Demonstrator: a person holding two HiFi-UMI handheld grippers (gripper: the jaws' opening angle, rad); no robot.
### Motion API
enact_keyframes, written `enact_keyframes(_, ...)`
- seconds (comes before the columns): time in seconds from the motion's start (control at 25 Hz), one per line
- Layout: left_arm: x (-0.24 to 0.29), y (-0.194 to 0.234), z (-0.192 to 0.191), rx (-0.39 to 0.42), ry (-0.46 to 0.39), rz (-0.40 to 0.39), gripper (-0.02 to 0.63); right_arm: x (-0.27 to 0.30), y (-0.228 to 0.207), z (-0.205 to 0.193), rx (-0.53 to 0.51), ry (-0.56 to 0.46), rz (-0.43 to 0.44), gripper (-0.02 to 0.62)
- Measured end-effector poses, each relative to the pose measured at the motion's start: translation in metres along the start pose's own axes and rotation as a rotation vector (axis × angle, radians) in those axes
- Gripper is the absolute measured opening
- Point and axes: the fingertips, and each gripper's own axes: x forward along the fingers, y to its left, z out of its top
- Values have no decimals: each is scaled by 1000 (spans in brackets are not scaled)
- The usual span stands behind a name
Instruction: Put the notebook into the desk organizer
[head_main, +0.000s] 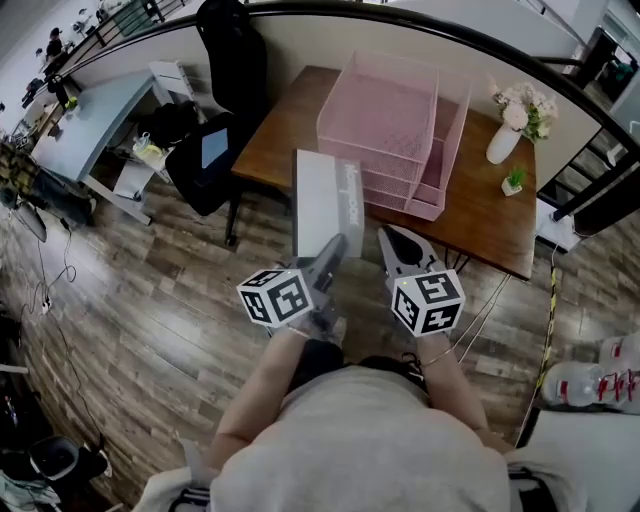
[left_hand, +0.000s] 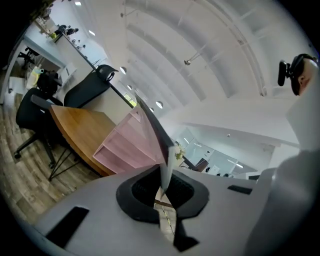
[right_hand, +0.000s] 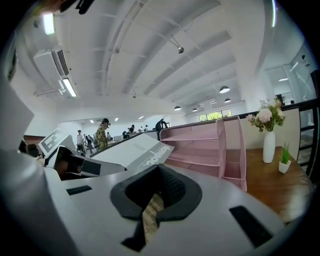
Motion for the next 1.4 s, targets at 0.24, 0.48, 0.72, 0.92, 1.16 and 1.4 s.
enact_keyframes(0.24, 26, 18, -7, -55, 82, -52, 20, 23, -19, -5, 24, 18, -67, 9)
enact_keyframes(0.48, 44, 29, -12, -125, 147, -106, 20, 32, -31, -10, 45, 33, -136, 9)
enact_keyframes(0.72, 65, 32, -18, -169, 198, -150, 20, 30, -47, -16, 69, 40, -204, 9)
enact_keyframes(0.92, 80, 32, -20, -177, 242, -198, 20, 29, -58, -20, 90, 40, -259, 9)
enact_keyframes(1.16, 99, 35, -16, -186, 273, -234, 20, 34, -63, -22, 103, 37, -296, 9)
enact_keyframes(1.4, 116, 39, -9, -223, 277, -250, 34, 38, -63, -21, 104, 39, -309, 9)
